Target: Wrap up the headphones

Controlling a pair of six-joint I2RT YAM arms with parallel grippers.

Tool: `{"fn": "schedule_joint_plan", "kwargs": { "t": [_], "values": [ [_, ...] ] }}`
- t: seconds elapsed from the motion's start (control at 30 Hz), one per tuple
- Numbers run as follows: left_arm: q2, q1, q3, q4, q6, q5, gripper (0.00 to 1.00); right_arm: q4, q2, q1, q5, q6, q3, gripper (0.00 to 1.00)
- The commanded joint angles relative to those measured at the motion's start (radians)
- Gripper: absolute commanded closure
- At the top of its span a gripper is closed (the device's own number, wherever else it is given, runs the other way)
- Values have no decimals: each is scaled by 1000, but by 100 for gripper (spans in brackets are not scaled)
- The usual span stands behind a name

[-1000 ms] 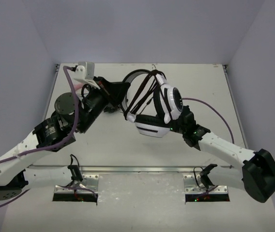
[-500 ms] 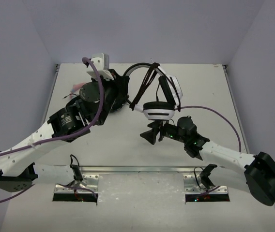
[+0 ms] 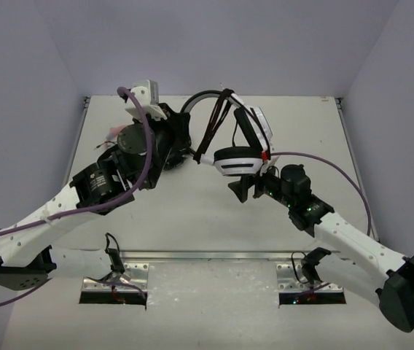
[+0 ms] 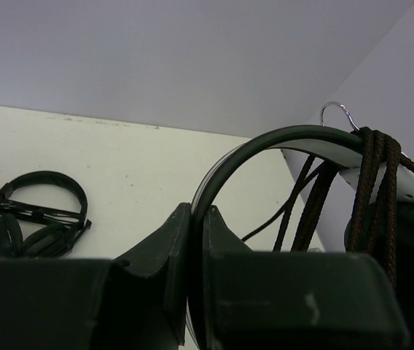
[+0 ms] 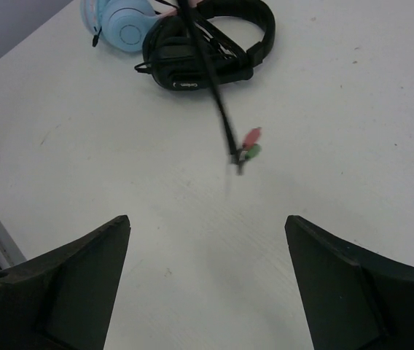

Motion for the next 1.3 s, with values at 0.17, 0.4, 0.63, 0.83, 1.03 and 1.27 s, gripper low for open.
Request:
{"fn": "schedule_joint_plan", "kwargs": {
  "t": [0.17, 0.4, 0.63, 0.83, 1.03, 1.27],
  "values": [
    [-14, -10, 89, 61, -83, -55, 100, -80, 63, -20, -38, -10, 178, 11],
    [-55, -10, 62, 61, -114, -76, 100, 84, 143, -20, -276, 102, 209, 17],
    [-69, -8, 48, 74, -138, -32, 100, 185, 198, -20, -301, 145, 191, 20],
    [-74, -10, 49, 63, -174, -43, 100, 162, 287, -58, -160, 59, 235, 27],
    [-65, -10, 63, 64, -178, -46, 100, 197, 317, -83, -230, 73, 240, 37],
    [-94, -10, 26, 78, -235, -44, 100, 300, 337, -83, -293, 109, 198, 55]
  ]
}}
